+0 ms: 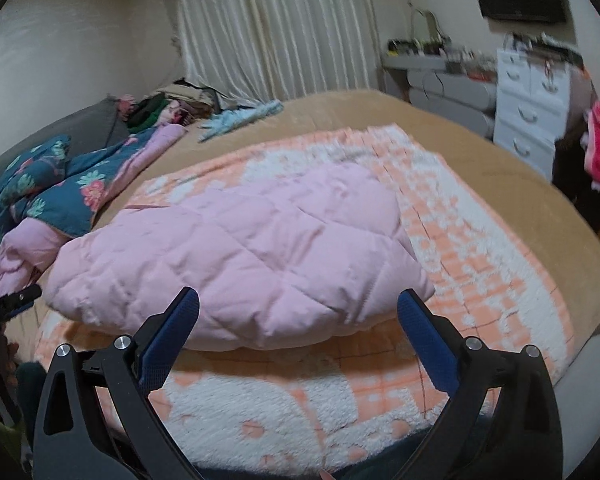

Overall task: Fold large clothes
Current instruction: 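Lower the bundle onto the blanket and open both grippers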

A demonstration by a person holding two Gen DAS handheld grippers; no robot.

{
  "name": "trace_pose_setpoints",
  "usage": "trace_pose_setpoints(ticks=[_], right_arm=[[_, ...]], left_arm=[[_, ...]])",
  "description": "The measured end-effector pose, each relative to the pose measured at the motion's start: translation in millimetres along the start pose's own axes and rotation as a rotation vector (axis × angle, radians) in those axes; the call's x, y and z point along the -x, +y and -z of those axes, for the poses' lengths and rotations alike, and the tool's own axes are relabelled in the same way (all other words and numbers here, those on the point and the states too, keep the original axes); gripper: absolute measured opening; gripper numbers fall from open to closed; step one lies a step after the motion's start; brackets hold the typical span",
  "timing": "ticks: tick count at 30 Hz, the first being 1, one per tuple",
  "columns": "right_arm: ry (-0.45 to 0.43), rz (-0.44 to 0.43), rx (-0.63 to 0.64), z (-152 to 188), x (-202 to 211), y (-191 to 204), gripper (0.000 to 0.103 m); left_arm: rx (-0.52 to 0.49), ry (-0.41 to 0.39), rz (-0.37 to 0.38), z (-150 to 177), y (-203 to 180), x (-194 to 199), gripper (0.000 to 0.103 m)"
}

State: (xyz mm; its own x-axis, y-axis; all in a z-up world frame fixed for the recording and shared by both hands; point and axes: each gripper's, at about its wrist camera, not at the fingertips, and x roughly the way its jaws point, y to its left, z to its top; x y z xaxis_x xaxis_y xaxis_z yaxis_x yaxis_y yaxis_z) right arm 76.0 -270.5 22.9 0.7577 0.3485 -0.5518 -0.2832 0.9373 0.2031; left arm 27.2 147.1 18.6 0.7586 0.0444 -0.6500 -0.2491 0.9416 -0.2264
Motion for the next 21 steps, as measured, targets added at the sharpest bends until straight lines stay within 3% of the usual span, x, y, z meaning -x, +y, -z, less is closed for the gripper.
trace_pose_setpoints(ticks=[8,15,21], right_arm=[[-0.026,-0.024,0.084,7.4,30.4,44.1,0.099],[-0.021,-0.049,0.117,22.1,37.2,70.8,0.099],[-0.019,-0.056,0.166,31.4,37.7,86.9,0.099]], left_arm=[[-0.076,-0.013,0.053,16.5,-39.4,18.2,0.094],[-0.146,0.020,0.121,40.5,-74.4,17.1,0.094],[-0.164,0.025,0.125,45.8,-84.4,13.4,0.094]])
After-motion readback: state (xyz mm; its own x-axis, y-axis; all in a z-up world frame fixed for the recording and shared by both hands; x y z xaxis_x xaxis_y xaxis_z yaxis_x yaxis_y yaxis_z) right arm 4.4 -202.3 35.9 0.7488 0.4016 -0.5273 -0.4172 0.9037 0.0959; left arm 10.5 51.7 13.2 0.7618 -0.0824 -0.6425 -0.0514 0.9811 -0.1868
